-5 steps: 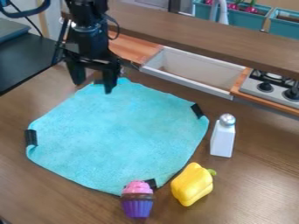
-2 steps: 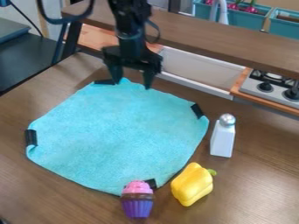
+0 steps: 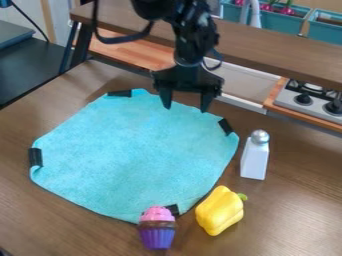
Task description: Fold the cloth from top right to bottom left
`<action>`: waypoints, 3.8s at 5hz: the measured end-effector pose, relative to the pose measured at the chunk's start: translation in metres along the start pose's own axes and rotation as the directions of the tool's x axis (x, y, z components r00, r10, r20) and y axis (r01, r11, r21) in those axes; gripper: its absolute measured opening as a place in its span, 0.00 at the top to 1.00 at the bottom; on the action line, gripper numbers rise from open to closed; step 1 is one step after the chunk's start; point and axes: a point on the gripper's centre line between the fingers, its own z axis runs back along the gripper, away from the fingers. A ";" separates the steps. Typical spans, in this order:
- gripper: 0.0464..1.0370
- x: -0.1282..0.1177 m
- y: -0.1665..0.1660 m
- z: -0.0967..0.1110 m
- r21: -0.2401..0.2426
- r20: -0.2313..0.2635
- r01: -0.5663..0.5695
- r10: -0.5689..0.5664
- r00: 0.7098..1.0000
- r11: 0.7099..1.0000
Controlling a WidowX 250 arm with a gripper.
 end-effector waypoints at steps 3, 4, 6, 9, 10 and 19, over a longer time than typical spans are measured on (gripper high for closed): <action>0.04 0.015 -0.035 -0.022 0.041 0.082 -0.157 0.153 0.985 0.987; 0.04 0.018 -0.042 -0.034 0.050 0.088 -0.152 0.147 0.985 0.987; 0.04 0.018 -0.065 -0.051 0.031 0.075 -0.110 0.107 0.991 0.994; 0.04 0.009 -0.090 -0.065 0.041 0.098 -0.013 0.009 0.995 0.999; 0.04 0.007 -0.090 -0.073 0.054 0.101 -0.002 -0.003 0.995 0.999; 1.00 0.016 -0.040 -0.028 -0.082 0.109 -0.056 0.065 0.992 0.995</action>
